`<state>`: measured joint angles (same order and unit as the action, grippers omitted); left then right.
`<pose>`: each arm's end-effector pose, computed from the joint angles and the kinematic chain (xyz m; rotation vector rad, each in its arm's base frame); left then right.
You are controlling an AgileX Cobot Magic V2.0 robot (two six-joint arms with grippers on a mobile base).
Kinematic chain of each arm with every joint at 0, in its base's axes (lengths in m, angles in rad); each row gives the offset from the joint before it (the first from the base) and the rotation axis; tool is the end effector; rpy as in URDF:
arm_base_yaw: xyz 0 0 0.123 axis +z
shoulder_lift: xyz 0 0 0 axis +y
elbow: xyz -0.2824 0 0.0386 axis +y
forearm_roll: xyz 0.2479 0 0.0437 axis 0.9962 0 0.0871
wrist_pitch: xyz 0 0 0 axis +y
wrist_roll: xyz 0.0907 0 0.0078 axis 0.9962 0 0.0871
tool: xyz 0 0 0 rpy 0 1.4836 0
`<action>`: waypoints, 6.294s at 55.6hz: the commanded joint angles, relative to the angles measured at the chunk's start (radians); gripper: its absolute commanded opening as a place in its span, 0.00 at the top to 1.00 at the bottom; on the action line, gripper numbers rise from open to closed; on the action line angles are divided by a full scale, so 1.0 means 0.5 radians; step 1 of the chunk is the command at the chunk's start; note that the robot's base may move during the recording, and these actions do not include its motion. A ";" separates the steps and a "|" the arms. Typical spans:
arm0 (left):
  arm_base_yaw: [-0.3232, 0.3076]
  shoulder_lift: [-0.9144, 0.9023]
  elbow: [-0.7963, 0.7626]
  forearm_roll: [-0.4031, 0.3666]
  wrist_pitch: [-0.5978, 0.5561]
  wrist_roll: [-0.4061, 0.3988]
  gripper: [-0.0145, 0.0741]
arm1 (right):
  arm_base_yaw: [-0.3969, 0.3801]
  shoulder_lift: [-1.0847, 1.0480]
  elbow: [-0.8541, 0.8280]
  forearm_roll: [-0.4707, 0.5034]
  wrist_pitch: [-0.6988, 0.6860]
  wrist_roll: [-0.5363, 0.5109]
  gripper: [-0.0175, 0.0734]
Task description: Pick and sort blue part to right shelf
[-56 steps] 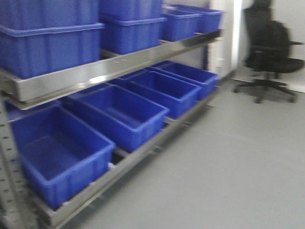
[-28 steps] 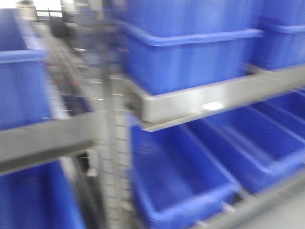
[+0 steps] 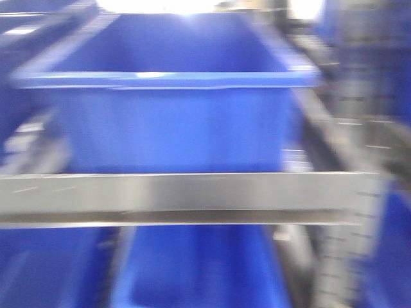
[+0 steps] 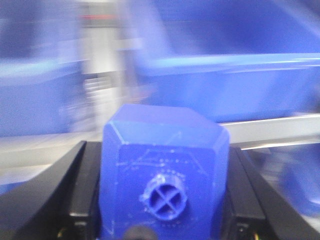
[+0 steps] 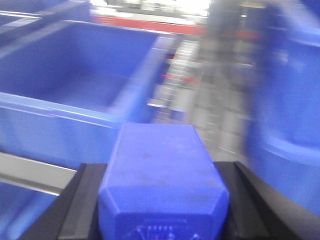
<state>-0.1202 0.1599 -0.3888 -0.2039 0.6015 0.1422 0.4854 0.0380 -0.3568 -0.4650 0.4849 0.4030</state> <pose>0.0443 -0.0159 0.2801 0.1667 1.8422 -0.2085 0.0354 -0.0029 0.2883 -0.2375 1.5900 0.1960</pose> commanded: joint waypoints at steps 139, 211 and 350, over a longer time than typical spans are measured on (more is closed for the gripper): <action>0.005 0.034 -0.065 -0.023 -0.180 -0.016 0.54 | -0.002 0.042 -0.054 -0.054 -0.177 -0.016 0.67; 0.100 1.647 -1.177 0.198 -0.234 -0.016 0.54 | -0.002 0.043 -0.054 -0.054 -0.166 -0.016 0.67; 0.320 -0.132 -0.271 0.112 0.035 0.054 0.70 | 0.000 1.530 -1.135 0.054 0.426 -0.016 0.67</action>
<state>0.0393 0.0810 -0.4982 -0.1298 0.6915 0.1674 0.4854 0.7020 -0.8270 -0.4291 0.7052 0.4030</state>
